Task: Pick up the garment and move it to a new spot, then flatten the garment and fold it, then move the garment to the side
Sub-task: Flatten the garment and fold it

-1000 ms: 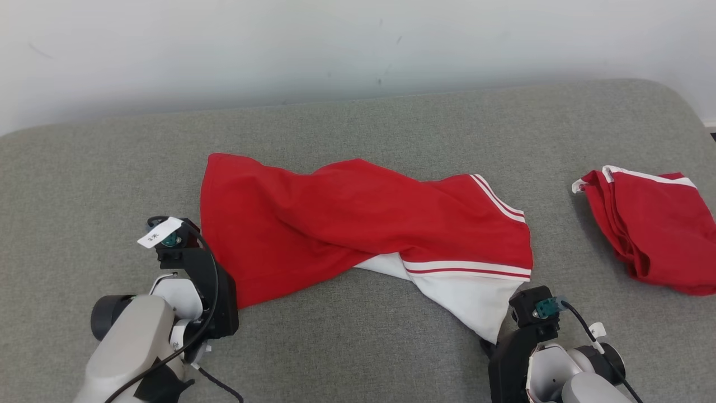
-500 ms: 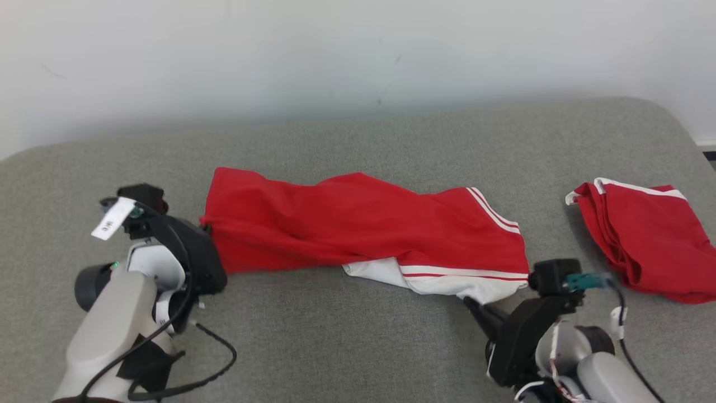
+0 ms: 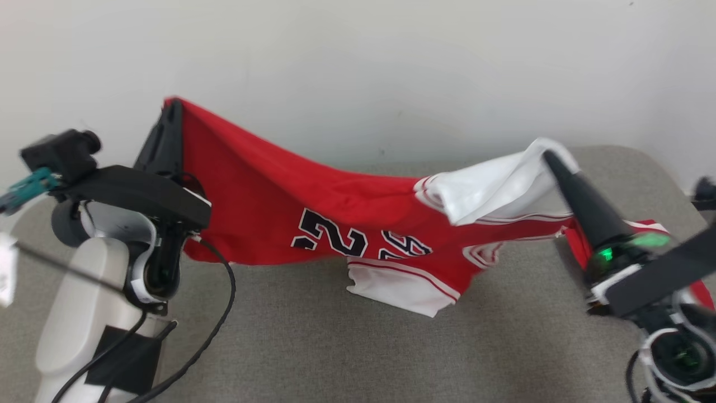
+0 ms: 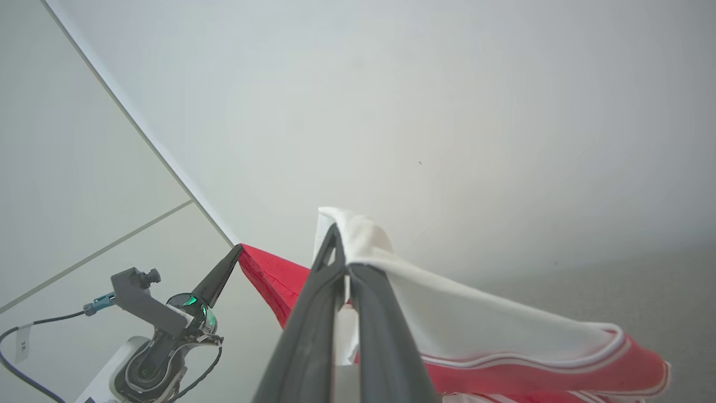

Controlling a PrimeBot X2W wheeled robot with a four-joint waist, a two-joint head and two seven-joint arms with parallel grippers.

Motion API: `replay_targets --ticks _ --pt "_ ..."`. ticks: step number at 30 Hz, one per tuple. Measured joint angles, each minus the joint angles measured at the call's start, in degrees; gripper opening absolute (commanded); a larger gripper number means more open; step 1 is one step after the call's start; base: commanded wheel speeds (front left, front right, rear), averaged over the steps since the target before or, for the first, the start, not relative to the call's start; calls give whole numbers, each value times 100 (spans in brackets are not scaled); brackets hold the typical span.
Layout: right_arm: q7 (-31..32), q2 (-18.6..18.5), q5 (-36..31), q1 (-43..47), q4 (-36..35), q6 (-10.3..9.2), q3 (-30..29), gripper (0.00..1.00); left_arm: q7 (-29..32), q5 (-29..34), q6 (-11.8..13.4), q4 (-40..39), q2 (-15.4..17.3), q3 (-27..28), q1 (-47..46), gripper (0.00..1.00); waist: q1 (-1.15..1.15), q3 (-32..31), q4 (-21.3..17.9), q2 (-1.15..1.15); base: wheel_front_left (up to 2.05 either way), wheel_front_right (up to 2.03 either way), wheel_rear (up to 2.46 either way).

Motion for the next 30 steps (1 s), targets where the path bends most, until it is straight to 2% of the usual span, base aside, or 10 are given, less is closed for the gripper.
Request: replay_targets --ticks 2,5,8,10,13,16,19,21,26,30 --pt "-1 -5 190 -51 -387 -5 -249 0 -92 -174 -63 -638 -24 130 146 0 0 -105 0 0 0 0 0" --pt "-3 -55 299 -268 -758 -147 -577 0 -130 -255 -65 -1622 -57 186 253 0 0 -241 -7 0 0 0 0" --pt "5 -205 299 -569 -834 -341 -843 0 47 -458 -62 -2304 -140 169 259 0 -1 -319 -17 0 0 0 0" --pt "99 -253 289 -694 -693 -463 -831 0 246 -382 49 -2469 -80 119 265 0 -1 -306 -23 -1 0 0 0" --pt "286 -277 111 -780 -29 -566 -536 0 548 -359 193 -2338 80 100 430 0 0 -209 -34 0 0 0 0" --pt "402 -158 -145 -995 996 -655 -109 0 772 -221 302 -1726 198 46 584 0 1 -49 -67 1 0 0 0" --pt "415 -8 -579 -1699 2278 -669 376 0 805 21 385 -826 312 99 453 0 1 149 -115 1 0 0 0" --pt "346 102 -934 -2562 2996 -709 592 0 722 168 428 -334 357 160 24 0 2 293 -155 2 0 0 0" --pt "-289 231 -1085 -4882 3226 -714 81 0 213 327 399 -174 -27 152 -2005 0 3 663 -236 1 0 0 0" --pt "-545 78 -949 -5375 2994 -644 -138 0 -151 328 100 -425 -113 129 -2695 0 1 909 -223 1 0 0 0"
